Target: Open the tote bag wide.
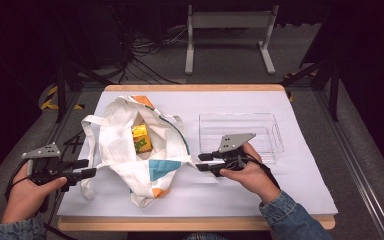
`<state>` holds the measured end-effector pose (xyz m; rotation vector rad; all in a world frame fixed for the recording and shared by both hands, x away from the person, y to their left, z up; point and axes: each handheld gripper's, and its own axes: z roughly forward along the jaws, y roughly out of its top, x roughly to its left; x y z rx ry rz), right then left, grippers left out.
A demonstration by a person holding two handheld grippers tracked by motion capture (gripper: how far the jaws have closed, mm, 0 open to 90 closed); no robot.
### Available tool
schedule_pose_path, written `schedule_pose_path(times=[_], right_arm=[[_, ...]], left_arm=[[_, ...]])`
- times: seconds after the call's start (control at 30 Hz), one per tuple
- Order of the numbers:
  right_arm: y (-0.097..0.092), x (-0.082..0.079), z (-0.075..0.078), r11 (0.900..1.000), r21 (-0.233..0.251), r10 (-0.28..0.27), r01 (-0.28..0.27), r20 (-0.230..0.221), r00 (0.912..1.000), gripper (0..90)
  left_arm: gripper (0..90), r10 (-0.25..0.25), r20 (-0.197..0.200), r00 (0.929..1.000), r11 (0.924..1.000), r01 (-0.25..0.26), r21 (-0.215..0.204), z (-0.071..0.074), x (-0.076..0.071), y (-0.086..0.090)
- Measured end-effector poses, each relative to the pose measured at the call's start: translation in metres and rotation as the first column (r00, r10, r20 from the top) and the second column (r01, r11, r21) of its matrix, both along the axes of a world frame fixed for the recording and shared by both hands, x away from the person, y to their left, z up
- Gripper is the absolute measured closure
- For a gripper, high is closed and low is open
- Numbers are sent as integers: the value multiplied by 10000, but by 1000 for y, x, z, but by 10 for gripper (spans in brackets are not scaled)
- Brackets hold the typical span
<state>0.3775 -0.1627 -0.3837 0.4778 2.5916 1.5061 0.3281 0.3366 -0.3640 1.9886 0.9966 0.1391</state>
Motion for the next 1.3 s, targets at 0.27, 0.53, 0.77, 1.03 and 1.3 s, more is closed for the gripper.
schedule_pose_path(times=[0.27,0.53,0.77,1.03,1.3], right_arm=[[-7,-3,12,9983,526,-277,261,303,9992,565],[-16,-6,14,9955,730,-623,599,318,9975,548],[-24,-10,14,9927,836,-895,868,285,9956,524],[-36,-16,15,9856,1038,-1373,1336,293,9901,500],[-42,-18,16,9813,1151,-1598,1545,377,9864,484]], left_arm=[[357,448,929,9947,9985,-418,-344,20,-2,-18],[324,732,1772,9814,9967,-657,-480,26,13,-57],[273,1362,2193,9661,9906,-1352,-197,16,36,-83],[228,1763,2500,9521,9813,-1901,318,5,56,-108],[243,2126,2940,9319,9624,-2518,1023,-3,63,-118]])
